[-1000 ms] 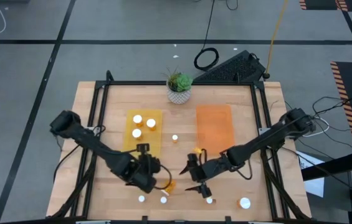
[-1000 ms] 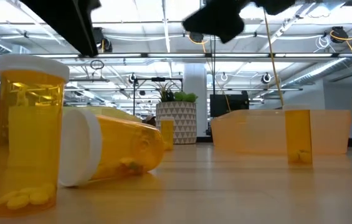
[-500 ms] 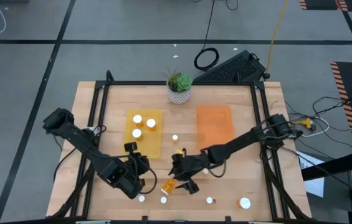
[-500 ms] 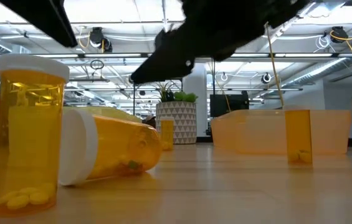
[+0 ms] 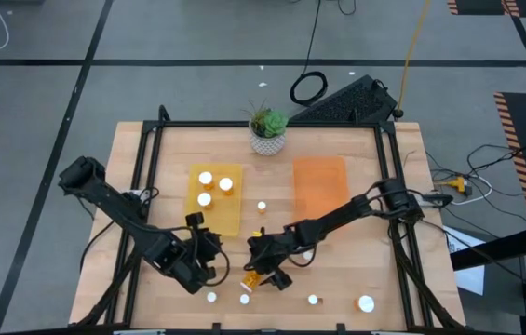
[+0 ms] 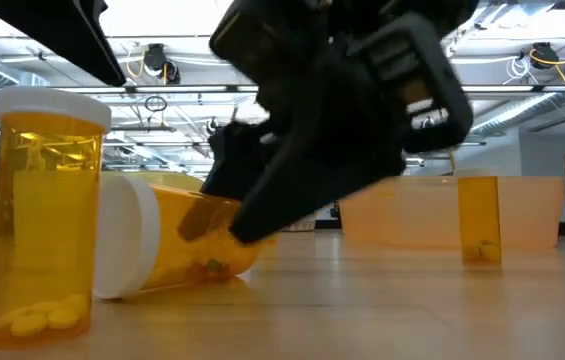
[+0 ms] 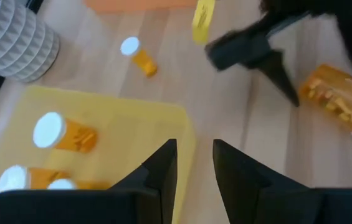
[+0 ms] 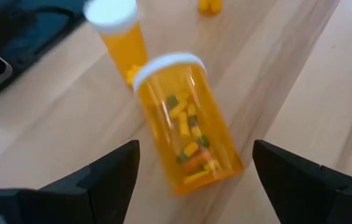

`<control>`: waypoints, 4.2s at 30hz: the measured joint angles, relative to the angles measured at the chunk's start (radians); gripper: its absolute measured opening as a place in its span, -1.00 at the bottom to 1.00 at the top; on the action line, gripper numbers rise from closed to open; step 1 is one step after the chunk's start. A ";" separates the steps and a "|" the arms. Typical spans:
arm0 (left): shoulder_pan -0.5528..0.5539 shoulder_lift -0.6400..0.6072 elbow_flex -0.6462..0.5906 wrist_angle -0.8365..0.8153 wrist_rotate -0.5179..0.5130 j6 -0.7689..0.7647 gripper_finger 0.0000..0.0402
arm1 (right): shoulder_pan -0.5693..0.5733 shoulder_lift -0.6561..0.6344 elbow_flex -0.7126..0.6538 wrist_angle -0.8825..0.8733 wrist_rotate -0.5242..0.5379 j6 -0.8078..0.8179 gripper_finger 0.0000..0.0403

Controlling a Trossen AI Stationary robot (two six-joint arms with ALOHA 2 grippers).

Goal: Pick and place medicine bottles into bin by pill shape (circle, oval)
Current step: Put the large medicine bottle into the yellow bin

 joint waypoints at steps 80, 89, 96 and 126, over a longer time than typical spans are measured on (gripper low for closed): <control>0.297 -0.070 0.053 0.620 0.019 0.550 0.95 | 0.024 -0.680 -0.430 0.111 0.953 0.026 -0.03; 0.317 -0.054 0.048 0.659 0.043 0.559 0.90 | 0.037 -0.680 -0.430 0.177 0.954 -0.008 -0.03; 0.329 -0.040 0.046 0.679 0.047 0.559 0.90 | 0.055 -0.680 -0.430 0.223 0.950 -0.053 -0.03; 0.301 -0.047 0.046 0.700 0.051 0.579 0.16 | 0.070 -0.679 -0.430 0.252 0.968 -0.081 0.01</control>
